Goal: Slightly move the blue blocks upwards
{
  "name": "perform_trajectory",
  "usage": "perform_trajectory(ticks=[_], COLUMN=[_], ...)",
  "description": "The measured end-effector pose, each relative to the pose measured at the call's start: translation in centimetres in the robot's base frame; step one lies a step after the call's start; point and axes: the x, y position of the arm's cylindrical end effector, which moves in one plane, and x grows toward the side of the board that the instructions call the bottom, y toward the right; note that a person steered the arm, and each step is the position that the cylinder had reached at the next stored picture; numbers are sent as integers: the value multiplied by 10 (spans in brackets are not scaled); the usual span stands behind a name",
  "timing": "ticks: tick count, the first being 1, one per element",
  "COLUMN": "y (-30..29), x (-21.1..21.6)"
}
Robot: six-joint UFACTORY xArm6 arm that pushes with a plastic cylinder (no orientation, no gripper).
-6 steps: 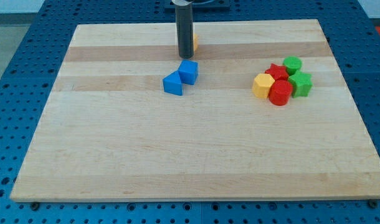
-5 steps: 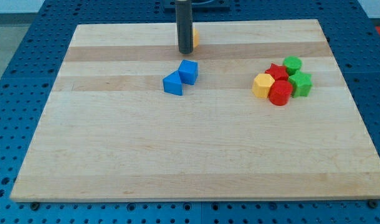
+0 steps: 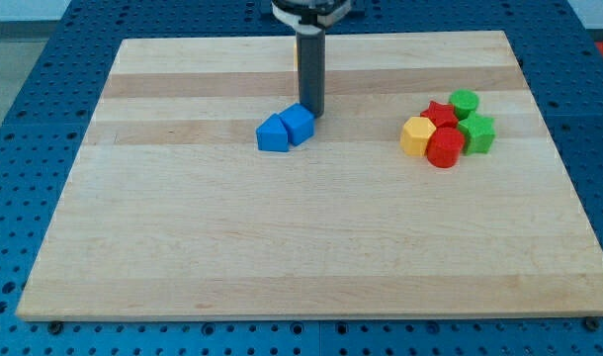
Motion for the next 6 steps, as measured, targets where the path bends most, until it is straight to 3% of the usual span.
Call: perform_trajectory(ticks=[3,6], y=[-33,-76], x=[81,52])
